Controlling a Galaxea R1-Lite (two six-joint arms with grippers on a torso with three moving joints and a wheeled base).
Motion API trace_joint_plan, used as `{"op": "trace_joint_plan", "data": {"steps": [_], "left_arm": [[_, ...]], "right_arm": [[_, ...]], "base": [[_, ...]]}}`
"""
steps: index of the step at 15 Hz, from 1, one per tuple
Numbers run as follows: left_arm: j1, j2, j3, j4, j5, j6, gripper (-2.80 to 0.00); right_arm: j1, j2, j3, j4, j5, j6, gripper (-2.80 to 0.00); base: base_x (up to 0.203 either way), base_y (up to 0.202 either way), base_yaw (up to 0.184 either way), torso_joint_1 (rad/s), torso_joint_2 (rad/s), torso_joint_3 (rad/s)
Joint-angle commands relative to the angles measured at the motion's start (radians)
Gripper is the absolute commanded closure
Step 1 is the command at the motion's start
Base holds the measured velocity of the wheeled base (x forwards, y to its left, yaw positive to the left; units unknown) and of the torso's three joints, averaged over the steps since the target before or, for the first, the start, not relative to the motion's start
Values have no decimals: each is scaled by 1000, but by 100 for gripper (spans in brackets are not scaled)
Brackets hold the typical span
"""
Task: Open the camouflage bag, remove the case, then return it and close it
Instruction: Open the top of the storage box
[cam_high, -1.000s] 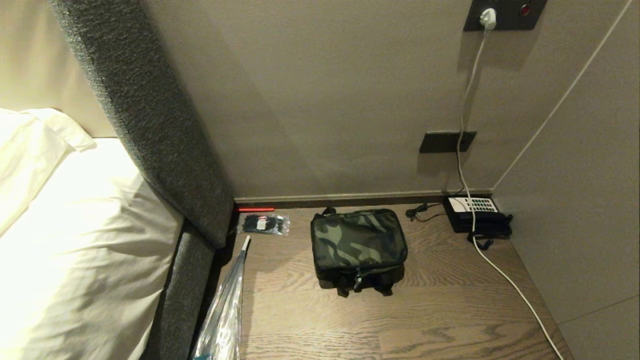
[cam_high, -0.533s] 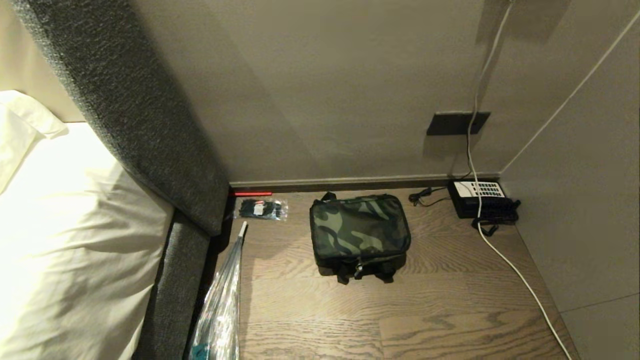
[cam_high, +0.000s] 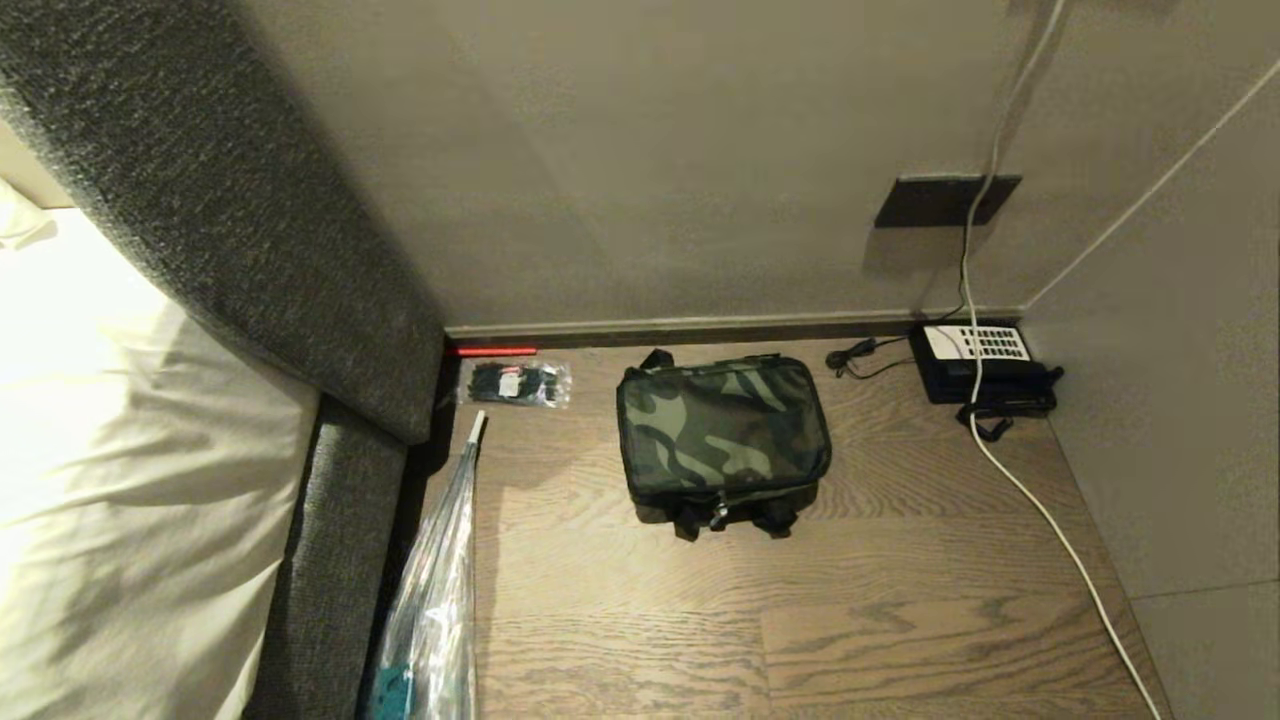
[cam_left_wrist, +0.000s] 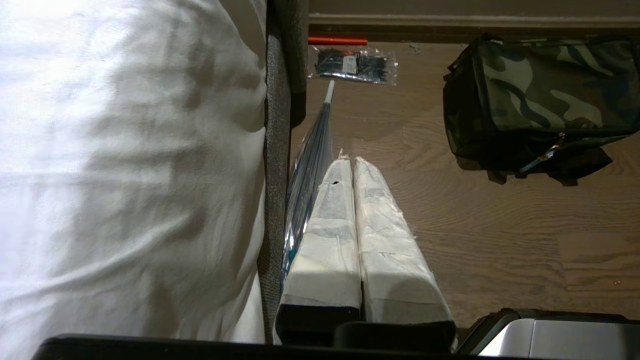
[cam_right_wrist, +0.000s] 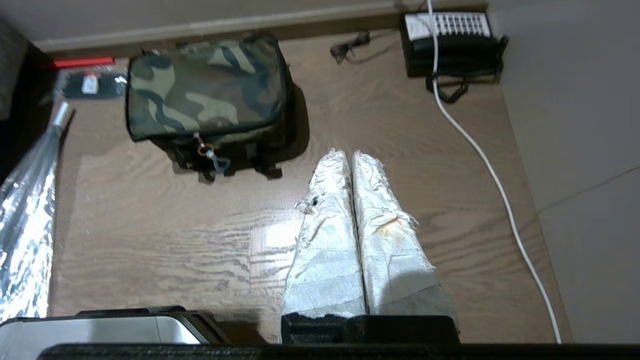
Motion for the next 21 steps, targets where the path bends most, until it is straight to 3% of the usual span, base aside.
{"op": "trace_joint_plan", "data": {"steps": [1, 21], "left_arm": [[0, 0, 0, 0, 1, 0, 0], [0, 0, 0, 0, 1, 0, 0]], "right_arm": [[0, -7, 17, -1, 0, 0, 0], [0, -7, 14, -1, 0, 0, 0]], "base": [[0, 0, 0, 4, 7, -201], [0, 0, 0, 3, 3, -196]]}}
